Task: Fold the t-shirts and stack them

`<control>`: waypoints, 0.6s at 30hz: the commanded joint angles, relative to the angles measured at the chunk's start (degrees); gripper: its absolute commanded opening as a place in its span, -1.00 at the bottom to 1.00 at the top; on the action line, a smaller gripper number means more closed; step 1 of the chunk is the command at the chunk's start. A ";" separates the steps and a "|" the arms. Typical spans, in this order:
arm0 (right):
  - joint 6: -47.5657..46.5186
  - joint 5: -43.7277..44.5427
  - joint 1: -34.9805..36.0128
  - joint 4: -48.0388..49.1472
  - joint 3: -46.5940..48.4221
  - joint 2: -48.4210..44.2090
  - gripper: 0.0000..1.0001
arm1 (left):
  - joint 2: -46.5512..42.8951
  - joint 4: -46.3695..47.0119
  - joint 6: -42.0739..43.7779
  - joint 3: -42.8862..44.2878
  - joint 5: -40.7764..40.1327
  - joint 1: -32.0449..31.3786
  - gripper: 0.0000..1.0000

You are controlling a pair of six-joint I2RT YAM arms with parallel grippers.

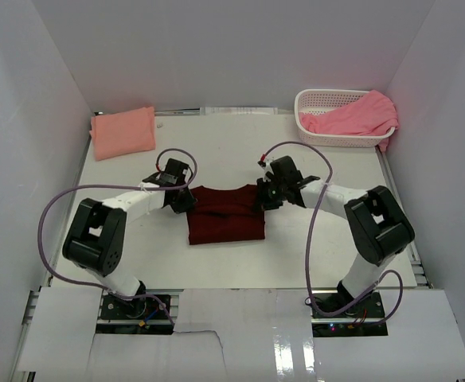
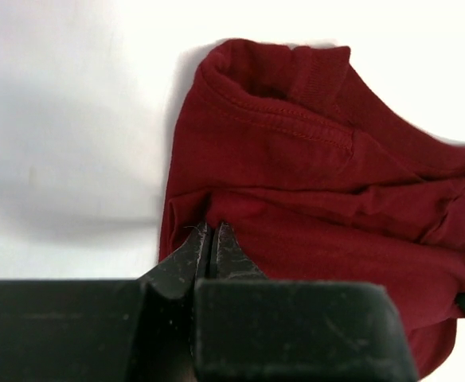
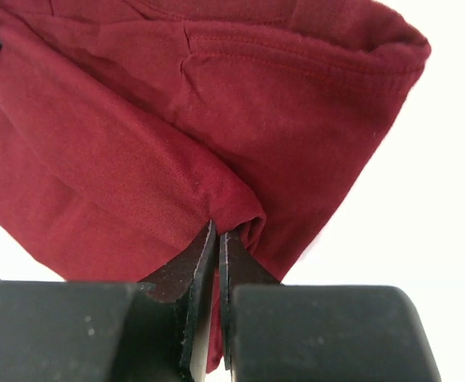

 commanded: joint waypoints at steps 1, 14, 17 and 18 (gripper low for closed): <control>3.12 1.40 2.15 -1.92 -4.76 -6.57 -0.85 | -7.34 -4.08 -1.89 -5.40 0.01 -2.03 -1.00; 11.12 -1.24 3.21 -8.96 -6.27 -21.00 -0.85 | -19.93 -13.49 -5.06 -2.35 1.86 -2.83 -1.00; 11.04 -1.59 3.30 -9.48 -3.46 -19.07 -0.85 | -18.52 -14.89 -4.53 0.99 0.28 -2.74 -1.00; 10.95 -1.59 3.21 -9.49 -2.93 -17.84 -0.84 | -18.00 -14.98 -4.44 1.61 0.19 -2.65 -1.00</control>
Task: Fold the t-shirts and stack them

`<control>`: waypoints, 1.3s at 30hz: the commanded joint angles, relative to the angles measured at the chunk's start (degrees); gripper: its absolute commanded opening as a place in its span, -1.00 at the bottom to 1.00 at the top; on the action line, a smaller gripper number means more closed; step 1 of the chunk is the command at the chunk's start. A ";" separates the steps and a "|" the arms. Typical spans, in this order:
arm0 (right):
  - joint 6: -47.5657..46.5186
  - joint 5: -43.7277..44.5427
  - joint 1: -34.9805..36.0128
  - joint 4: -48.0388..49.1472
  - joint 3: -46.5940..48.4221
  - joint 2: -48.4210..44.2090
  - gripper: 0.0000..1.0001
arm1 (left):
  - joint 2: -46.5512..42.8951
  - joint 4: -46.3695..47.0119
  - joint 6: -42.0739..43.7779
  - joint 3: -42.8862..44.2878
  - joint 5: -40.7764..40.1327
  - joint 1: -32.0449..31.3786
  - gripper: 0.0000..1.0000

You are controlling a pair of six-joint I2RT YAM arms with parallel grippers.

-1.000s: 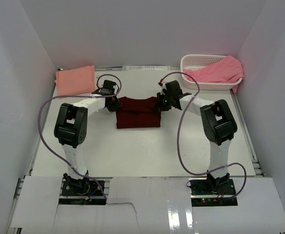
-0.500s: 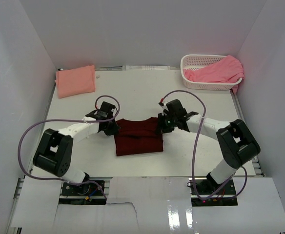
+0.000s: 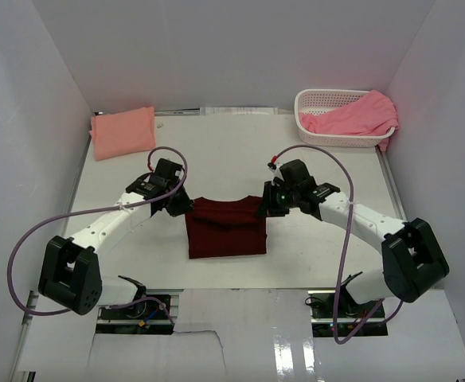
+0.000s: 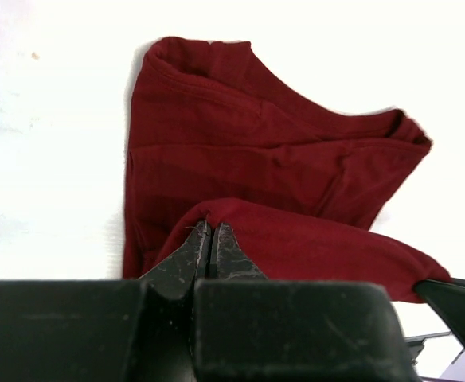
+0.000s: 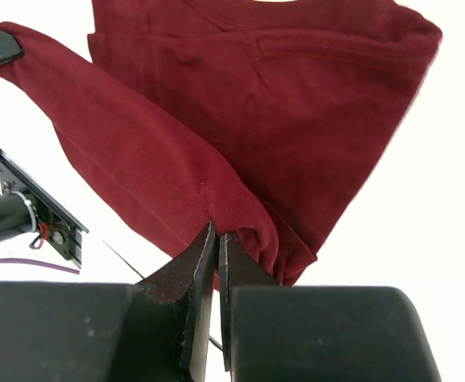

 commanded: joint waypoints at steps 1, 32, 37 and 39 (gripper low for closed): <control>0.43 -0.83 -0.09 -0.72 4.53 2.05 -0.85 | 0.95 -1.63 0.06 4.45 -2.24 0.52 -1.00; -23.02 4.35 -1.67 13.16 -2.12 1.28 0.37 | -12.04 18.04 20.70 -5.45 4.09 9.31 0.73; -32.53 -3.14 -3.07 18.69 -5.04 -0.22 0.32 | -16.17 30.16 23.86 -11.60 11.63 9.31 0.77; -33.58 -5.13 -3.25 21.25 -5.13 -0.05 0.31 | -16.27 33.08 30.00 -12.76 17.34 9.31 0.78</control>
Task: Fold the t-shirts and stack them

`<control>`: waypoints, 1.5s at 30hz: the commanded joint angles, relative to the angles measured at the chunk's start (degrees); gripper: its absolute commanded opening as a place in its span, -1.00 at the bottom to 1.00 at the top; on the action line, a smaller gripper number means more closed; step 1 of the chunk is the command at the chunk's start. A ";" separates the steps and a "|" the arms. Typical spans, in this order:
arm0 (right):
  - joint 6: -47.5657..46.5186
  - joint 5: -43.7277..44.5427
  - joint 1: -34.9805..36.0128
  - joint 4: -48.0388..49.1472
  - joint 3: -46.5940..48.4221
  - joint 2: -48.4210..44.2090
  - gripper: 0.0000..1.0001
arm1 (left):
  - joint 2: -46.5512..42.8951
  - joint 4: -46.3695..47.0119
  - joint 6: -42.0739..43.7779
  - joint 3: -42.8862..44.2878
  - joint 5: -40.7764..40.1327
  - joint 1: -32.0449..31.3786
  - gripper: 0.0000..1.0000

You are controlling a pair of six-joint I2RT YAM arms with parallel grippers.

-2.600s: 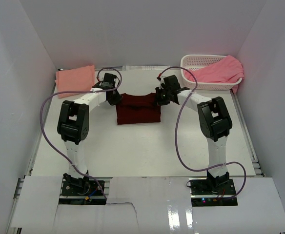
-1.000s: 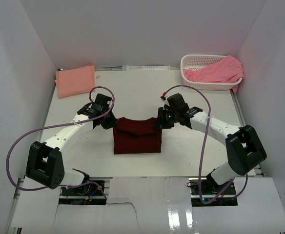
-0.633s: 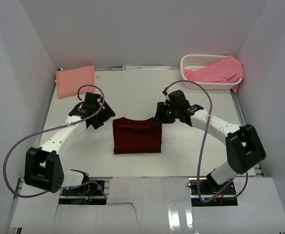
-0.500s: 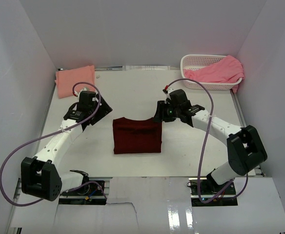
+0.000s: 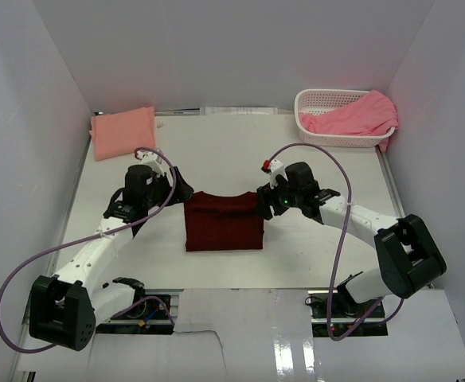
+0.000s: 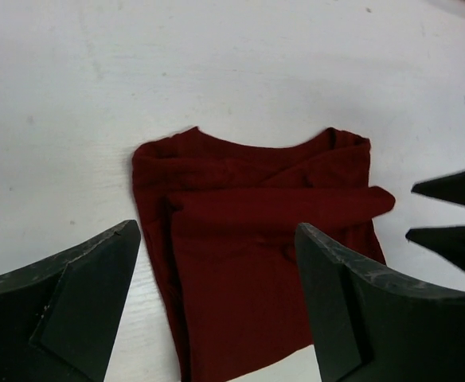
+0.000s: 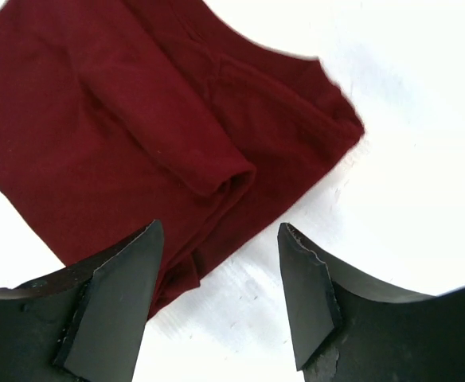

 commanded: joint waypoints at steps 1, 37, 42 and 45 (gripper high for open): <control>-6.85 -7.44 -1.15 7.96 0.48 -1.12 0.31 | -2.69 10.31 10.37 -0.70 10.10 -0.11 0.78; -23.29 -24.07 -5.64 9.63 8.84 16.28 -0.21 | 11.64 17.52 37.73 1.76 25.50 4.19 0.42; -22.60 -23.98 -5.64 8.93 10.77 18.48 -0.55 | 11.37 17.43 38.60 1.68 24.62 4.19 0.38; -21.19 -24.51 -5.64 8.93 12.09 19.18 -0.81 | 11.11 17.79 38.87 0.88 24.70 4.19 0.36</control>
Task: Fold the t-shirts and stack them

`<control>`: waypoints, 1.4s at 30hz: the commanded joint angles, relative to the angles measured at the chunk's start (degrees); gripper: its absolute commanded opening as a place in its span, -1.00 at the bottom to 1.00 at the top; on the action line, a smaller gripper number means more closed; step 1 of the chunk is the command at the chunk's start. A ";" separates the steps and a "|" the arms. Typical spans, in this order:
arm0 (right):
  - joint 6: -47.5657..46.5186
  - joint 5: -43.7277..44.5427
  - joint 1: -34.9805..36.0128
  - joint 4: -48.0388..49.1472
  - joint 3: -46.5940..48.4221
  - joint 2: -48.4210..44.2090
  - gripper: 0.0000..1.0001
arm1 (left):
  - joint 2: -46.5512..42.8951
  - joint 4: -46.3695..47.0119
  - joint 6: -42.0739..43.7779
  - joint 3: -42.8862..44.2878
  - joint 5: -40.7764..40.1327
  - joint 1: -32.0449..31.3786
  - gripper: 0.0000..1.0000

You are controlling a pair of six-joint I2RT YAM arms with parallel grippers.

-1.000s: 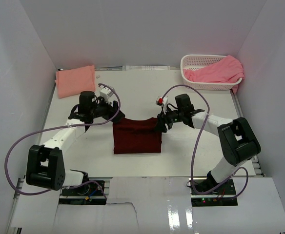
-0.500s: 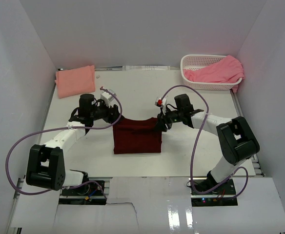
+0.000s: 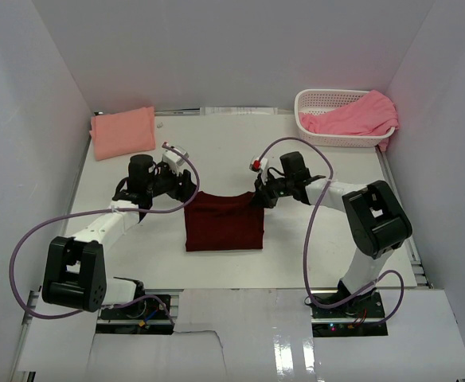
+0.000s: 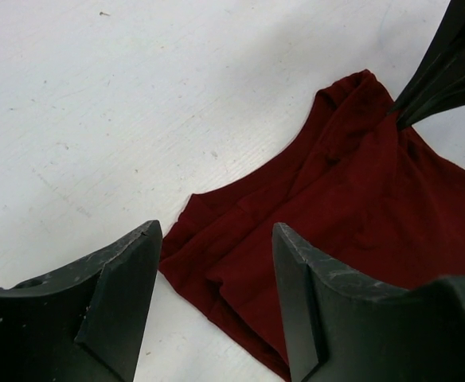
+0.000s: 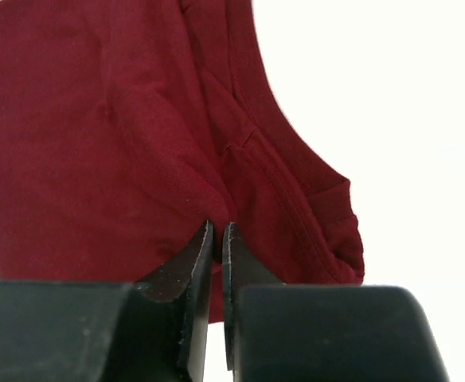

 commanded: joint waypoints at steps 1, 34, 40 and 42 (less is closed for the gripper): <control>1.13 -1.01 -0.13 2.07 3.63 0.63 -0.84 | -2.68 1.17 1.47 -1.08 -0.17 0.26 0.36; 2.63 -8.93 -1.89 -16.92 25.60 17.07 -0.84 | -0.31 3.46 4.37 -8.29 4.40 0.26 0.25; 2.46 -9.89 -2.41 -17.01 25.34 16.89 -0.85 | 2.24 1.26 5.43 -7.59 4.84 0.26 0.08; 2.45 -10.33 -2.50 -16.92 25.26 16.80 -0.85 | 1.98 1.61 5.08 -8.03 4.40 0.35 0.07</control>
